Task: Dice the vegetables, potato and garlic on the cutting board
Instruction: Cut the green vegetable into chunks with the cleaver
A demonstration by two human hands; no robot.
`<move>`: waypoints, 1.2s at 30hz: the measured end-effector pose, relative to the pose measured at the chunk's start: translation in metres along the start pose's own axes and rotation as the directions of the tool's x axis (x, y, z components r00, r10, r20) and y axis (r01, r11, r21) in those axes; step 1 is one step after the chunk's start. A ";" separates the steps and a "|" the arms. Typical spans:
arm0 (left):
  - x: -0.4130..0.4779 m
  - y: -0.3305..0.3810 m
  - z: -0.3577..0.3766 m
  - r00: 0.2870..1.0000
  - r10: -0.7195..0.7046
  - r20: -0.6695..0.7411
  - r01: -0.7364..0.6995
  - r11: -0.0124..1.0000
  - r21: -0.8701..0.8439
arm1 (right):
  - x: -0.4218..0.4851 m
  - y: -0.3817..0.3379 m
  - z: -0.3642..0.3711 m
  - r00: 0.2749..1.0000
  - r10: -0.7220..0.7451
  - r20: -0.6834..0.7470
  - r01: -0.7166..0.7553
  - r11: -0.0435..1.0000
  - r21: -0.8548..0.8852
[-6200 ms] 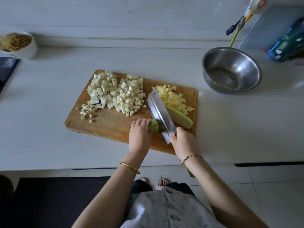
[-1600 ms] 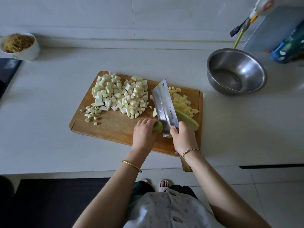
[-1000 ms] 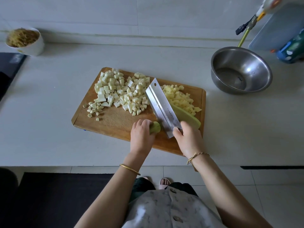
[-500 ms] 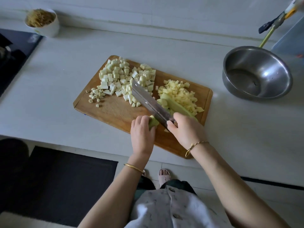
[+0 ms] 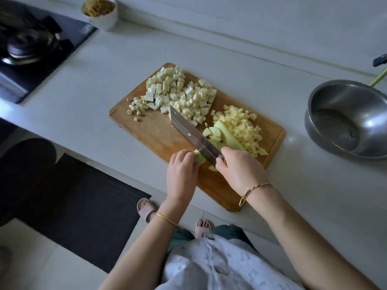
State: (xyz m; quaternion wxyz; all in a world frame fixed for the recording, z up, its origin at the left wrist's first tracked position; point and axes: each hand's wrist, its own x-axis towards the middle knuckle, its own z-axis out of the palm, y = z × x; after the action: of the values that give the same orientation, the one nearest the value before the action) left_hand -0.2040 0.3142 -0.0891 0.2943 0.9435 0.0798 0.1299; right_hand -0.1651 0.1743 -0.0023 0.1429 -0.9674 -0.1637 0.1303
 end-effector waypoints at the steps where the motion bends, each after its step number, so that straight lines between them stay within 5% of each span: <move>1: -0.001 -0.001 -0.001 1.000 0.006 -0.002 -0.006 1.000 0.005 | -0.001 0.000 0.001 1.000 -0.007 0.001 0.007 1.000 0.001; 14: 0.001 -0.008 0.001 0.997 0.038 -0.063 -0.037 0.999 0.018 | 0.025 -0.010 0.006 0.988 0.048 0.145 -0.058 0.996 0.070; 24: 0.009 -0.012 0.004 0.995 0.042 -0.093 -0.040 0.999 0.018 | 0.023 -0.006 0.017 0.996 0.094 -0.006 -0.091 0.980 0.175; 28: 0.011 -0.015 0.000 0.998 -0.056 -0.040 0.055 0.998 -0.040 | 0.019 -0.005 0.009 0.996 0.038 -0.076 -0.024 0.983 0.180; 36: 0.010 -0.014 -0.002 0.996 -0.076 -0.041 0.074 0.996 -0.050 | 0.012 -0.012 0.012 0.999 0.027 -0.024 -0.025 0.998 0.064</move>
State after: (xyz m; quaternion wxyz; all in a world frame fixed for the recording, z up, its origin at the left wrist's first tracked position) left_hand -0.1960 0.3283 -0.0937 0.3199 0.9294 0.1184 0.1409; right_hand -0.1609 0.1919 -0.0119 0.1741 -0.9659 -0.1451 0.1253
